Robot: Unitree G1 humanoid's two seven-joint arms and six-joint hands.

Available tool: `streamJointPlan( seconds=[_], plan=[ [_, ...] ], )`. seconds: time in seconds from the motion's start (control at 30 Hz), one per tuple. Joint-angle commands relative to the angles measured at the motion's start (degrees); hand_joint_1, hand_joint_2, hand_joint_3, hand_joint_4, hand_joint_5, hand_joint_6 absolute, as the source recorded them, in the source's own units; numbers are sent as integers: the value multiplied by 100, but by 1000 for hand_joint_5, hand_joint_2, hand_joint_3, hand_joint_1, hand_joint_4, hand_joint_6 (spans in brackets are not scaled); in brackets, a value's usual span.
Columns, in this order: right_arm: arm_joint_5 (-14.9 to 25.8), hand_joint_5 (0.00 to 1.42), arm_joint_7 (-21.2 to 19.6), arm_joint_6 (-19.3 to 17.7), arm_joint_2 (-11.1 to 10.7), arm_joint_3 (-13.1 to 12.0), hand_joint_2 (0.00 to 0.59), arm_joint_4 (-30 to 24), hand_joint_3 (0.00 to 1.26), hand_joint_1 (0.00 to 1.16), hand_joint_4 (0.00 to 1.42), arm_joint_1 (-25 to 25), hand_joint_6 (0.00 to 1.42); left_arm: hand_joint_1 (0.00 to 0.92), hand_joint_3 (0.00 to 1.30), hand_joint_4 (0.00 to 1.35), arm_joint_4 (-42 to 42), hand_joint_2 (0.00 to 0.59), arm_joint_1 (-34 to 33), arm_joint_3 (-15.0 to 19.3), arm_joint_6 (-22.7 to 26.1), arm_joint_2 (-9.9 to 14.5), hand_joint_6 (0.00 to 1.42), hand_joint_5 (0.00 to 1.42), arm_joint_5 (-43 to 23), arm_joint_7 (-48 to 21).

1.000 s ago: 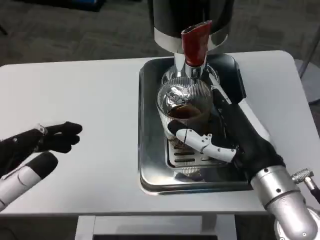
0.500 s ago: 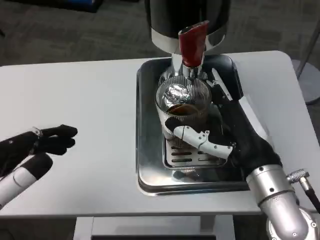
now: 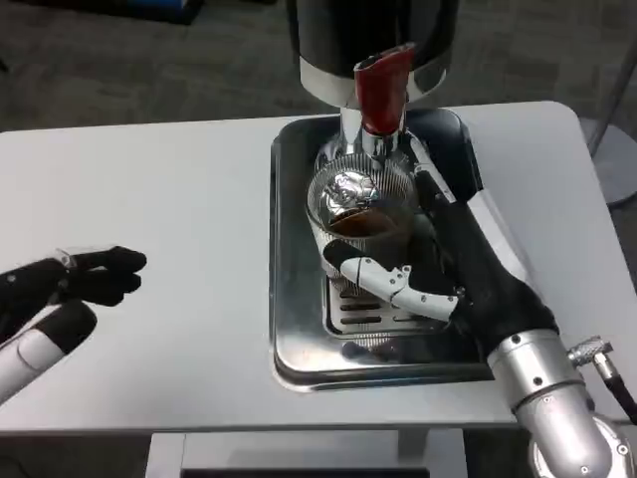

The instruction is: Grasp the cup under the faucet to collect the drink, then remove the cup.

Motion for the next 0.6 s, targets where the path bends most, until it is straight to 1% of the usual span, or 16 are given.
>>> streamJointPlan(
  seconds=[0.03, 0.3, 0.53, 0.6],
  plan=[
    [-105, 297, 143, 13, 27, 223, 222, 88, 46, 675, 189, 153, 349, 0, 309, 300, -32, 81, 128, 102, -51, 71, 167, 286, -13, -65],
    [-244, 365, 88, 18, -7, 283, 224, 59, 100, 683, 255, 201, 404, 0, 316, 308, 6, 83, 150, 183, -70, 92, 165, 288, -32, -86],
    [-420, 462, -18, 30, 14, 327, 219, 22, 213, 707, 362, 246, 513, 0, 317, 316, 31, 84, 182, 242, -101, 87, 164, 289, -40, -113],
    [-514, 502, -104, 6, 25, 348, 221, 1, 245, 713, 402, 276, 568, 0, 317, 317, 43, 84, 199, 264, -126, 83, 164, 289, -33, -120]
  ],
)
